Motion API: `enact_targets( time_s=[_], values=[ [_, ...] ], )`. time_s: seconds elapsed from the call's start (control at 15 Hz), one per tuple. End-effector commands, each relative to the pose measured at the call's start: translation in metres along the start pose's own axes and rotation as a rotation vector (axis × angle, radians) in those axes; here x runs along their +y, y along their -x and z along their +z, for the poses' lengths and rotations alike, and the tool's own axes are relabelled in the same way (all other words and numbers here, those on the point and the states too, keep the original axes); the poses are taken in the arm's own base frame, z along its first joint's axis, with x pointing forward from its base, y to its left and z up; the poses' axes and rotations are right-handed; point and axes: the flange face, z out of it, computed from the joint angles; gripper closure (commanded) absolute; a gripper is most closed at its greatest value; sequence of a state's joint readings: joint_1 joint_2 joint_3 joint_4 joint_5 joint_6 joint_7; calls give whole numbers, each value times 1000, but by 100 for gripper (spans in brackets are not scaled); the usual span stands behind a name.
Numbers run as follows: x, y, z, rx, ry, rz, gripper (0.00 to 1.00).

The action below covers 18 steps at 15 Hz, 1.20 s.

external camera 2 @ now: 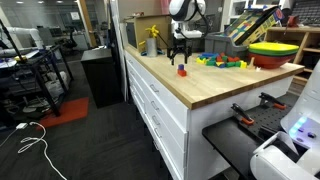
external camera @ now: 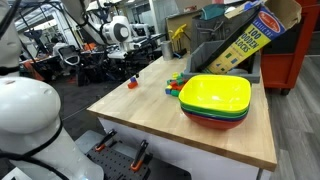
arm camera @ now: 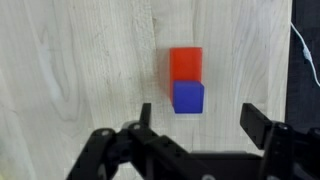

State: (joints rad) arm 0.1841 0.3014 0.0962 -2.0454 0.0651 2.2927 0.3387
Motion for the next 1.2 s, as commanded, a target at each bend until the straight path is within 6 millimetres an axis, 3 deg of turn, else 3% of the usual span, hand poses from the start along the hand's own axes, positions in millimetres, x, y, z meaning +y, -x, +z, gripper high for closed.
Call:
enact_targets(
  time_s=[0.0, 0.53, 1.13],
  values=[
    [-3, -14, -14, 24, -17, 29, 42],
    [1, -36, -19, 64, -12, 86, 99],
    [13, -34, -11, 52, 9, 102, 100]
  ],
)
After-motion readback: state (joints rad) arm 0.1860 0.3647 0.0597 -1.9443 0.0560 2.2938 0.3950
